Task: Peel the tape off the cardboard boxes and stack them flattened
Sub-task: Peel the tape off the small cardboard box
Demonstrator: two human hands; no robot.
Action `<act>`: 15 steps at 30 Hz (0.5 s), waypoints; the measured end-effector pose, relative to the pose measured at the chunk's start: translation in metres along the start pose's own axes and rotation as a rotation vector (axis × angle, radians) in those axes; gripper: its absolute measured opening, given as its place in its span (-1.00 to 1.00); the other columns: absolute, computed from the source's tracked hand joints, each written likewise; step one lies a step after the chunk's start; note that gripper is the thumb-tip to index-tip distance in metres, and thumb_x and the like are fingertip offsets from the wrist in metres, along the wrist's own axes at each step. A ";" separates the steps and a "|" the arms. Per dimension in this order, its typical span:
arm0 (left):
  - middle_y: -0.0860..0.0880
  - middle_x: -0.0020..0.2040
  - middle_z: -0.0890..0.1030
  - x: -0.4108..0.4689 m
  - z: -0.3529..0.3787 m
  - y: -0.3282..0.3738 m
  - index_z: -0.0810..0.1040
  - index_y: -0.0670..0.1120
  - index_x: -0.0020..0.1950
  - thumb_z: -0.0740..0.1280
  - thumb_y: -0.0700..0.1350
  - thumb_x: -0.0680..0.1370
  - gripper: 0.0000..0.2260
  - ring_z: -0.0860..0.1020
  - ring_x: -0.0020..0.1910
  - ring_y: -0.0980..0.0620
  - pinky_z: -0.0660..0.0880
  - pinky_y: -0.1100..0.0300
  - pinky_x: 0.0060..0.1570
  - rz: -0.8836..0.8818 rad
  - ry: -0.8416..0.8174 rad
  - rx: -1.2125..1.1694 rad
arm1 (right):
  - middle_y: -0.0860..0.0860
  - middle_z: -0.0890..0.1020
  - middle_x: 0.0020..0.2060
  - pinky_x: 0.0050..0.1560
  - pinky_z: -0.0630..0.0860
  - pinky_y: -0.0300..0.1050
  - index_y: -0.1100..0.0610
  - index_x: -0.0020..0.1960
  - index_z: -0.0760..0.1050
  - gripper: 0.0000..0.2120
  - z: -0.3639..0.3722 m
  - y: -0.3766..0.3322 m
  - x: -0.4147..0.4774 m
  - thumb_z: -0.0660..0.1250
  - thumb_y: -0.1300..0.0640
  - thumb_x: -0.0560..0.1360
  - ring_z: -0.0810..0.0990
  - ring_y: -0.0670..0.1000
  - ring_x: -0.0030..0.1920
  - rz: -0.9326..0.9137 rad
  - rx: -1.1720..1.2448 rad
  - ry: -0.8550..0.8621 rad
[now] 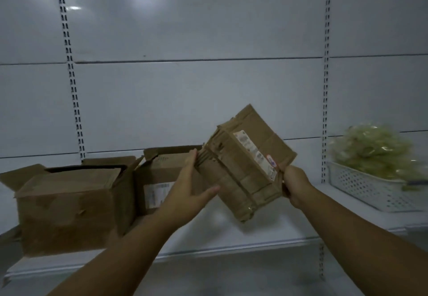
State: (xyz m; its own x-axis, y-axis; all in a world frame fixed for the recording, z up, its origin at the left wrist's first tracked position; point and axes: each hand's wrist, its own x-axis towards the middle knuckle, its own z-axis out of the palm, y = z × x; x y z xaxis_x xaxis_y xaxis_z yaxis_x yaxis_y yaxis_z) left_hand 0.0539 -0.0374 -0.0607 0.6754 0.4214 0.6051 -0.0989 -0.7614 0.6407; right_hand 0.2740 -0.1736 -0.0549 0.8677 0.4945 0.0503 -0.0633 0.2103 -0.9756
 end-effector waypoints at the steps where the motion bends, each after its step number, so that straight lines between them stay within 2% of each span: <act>1: 0.13 0.53 0.04 0.003 0.005 0.002 -0.14 0.21 0.49 0.42 0.19 0.35 -0.08 0.11 0.48 0.08 0.21 -0.01 0.42 -0.005 0.037 -0.066 | 0.08 0.70 -0.38 -0.44 0.57 -0.13 0.17 -0.10 0.56 -0.83 -0.001 0.002 -0.002 0.20 0.18 0.55 0.67 0.07 -0.36 0.063 0.055 -0.028; 2: 0.05 0.55 0.04 0.006 0.010 0.004 -0.14 0.18 0.50 0.45 0.17 0.34 -0.05 0.12 0.49 0.04 0.21 -0.11 0.42 -0.017 0.076 -0.153 | 0.12 0.71 -0.29 -0.37 0.61 -0.06 0.19 -0.03 0.56 -0.85 -0.003 0.005 -0.004 0.22 0.19 0.55 0.69 0.10 -0.28 0.104 0.118 -0.051; 4: 0.01 0.54 0.07 0.008 0.021 0.009 -0.14 0.23 0.49 0.48 0.17 0.31 -0.03 0.14 0.49 0.00 0.23 -0.18 0.39 -0.082 0.136 -0.331 | 0.20 0.67 -0.05 -0.20 0.62 0.06 0.20 0.11 0.55 -0.80 -0.006 0.011 -0.004 0.23 0.19 0.54 0.65 0.20 -0.05 0.131 0.219 -0.076; 7: 0.11 0.54 0.04 0.009 0.046 0.015 -0.12 0.31 0.47 0.40 0.26 0.32 -0.10 0.16 0.48 0.02 0.21 -0.13 0.39 -0.122 0.068 -0.456 | 0.18 0.59 0.09 -0.23 0.62 0.09 0.14 0.18 0.51 -0.75 -0.008 0.014 -0.006 0.23 0.08 0.56 0.57 0.25 0.10 0.140 0.331 -0.099; 9: 0.19 0.53 -0.07 0.008 0.064 0.018 -0.18 0.38 0.43 0.36 0.23 0.35 -0.15 0.08 0.50 0.07 0.14 -0.01 0.42 -0.045 0.011 -0.412 | 0.23 0.59 0.07 -0.34 0.62 0.03 0.15 0.14 0.51 -0.72 -0.010 0.013 -0.006 0.24 -0.01 0.55 0.61 0.28 0.02 0.223 0.361 -0.096; 12: 0.28 0.49 -0.27 0.014 0.080 0.021 -0.26 0.50 0.30 0.40 0.22 0.31 -0.11 -0.13 0.49 0.21 0.00 0.05 0.45 0.070 -0.004 -0.228 | 0.32 0.64 -0.07 -0.47 0.57 -0.12 0.25 0.04 0.55 -0.67 -0.015 0.011 -0.002 0.26 -0.03 0.54 0.69 0.27 -0.22 0.294 0.272 -0.073; 15: 0.20 0.53 -0.22 0.032 0.086 0.021 -0.21 0.54 0.27 0.45 0.21 0.26 -0.09 -0.12 0.49 0.17 0.02 0.00 0.42 0.055 0.048 -0.180 | 0.32 0.64 -0.11 -0.50 0.56 -0.14 0.26 0.00 0.55 -0.71 -0.024 0.011 0.004 0.26 0.02 0.55 0.69 0.23 -0.31 0.315 0.270 -0.103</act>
State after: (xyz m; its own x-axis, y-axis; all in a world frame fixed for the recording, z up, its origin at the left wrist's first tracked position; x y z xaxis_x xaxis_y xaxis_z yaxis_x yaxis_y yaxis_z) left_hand 0.1358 -0.0819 -0.0688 0.6302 0.4079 0.6606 -0.2664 -0.6856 0.6775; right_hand 0.2884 -0.1896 -0.0703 0.7325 0.6485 -0.2071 -0.4563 0.2420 -0.8563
